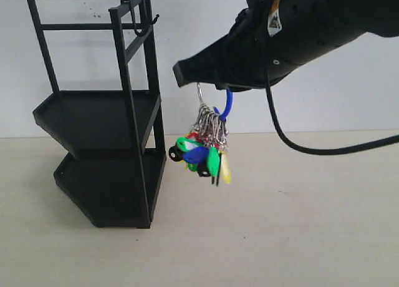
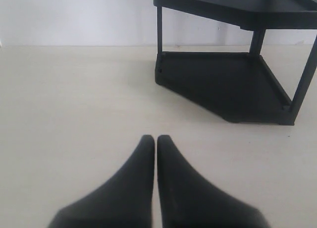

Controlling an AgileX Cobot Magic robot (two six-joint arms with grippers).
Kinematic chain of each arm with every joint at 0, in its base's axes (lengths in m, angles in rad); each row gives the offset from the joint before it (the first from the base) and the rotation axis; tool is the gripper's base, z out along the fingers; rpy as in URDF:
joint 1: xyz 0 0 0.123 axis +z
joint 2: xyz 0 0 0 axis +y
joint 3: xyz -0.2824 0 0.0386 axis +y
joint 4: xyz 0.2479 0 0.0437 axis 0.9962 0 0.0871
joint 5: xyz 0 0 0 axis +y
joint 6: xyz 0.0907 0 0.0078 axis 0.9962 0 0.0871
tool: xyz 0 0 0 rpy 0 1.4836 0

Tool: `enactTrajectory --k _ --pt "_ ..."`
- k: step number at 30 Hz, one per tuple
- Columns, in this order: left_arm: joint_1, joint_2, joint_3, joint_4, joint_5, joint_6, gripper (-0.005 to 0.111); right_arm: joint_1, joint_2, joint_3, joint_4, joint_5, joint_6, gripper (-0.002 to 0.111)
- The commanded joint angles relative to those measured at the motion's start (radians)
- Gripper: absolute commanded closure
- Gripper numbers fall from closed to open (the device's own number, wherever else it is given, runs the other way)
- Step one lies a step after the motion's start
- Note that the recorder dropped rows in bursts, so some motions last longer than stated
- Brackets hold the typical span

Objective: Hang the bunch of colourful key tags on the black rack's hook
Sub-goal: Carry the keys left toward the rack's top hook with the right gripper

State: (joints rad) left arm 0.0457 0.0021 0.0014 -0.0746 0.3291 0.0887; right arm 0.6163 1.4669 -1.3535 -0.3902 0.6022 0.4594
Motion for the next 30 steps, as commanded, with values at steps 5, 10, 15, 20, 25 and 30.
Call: enactTrajectory --k 5,10,15,20,25,30 --pt "0.004 -0.002 -0.001 -0.007 -0.014 -0.010 0.102 0.001 0.003 -0.007 -0.318 -0.090 0.415 0.109" --pt "0.004 -0.002 -0.001 -0.007 -0.014 -0.010 0.102 0.016 0.039 -0.007 -0.460 -0.084 0.598 0.109" --pt "0.004 -0.002 -0.001 -0.007 -0.014 -0.010 0.102 0.053 0.086 -0.007 -0.630 -0.065 0.782 0.109" --pt "0.004 -0.002 -0.001 -0.007 -0.014 -0.010 0.102 0.093 0.126 -0.007 -0.837 -0.035 0.950 0.109" --pt "0.004 -0.002 -0.001 -0.007 -0.014 -0.010 0.102 0.141 0.152 -0.007 -1.020 -0.006 1.046 0.109" --pt "0.004 -0.002 -0.001 -0.007 -0.014 -0.010 0.102 0.163 0.171 -0.022 -1.137 -0.008 1.058 0.109"
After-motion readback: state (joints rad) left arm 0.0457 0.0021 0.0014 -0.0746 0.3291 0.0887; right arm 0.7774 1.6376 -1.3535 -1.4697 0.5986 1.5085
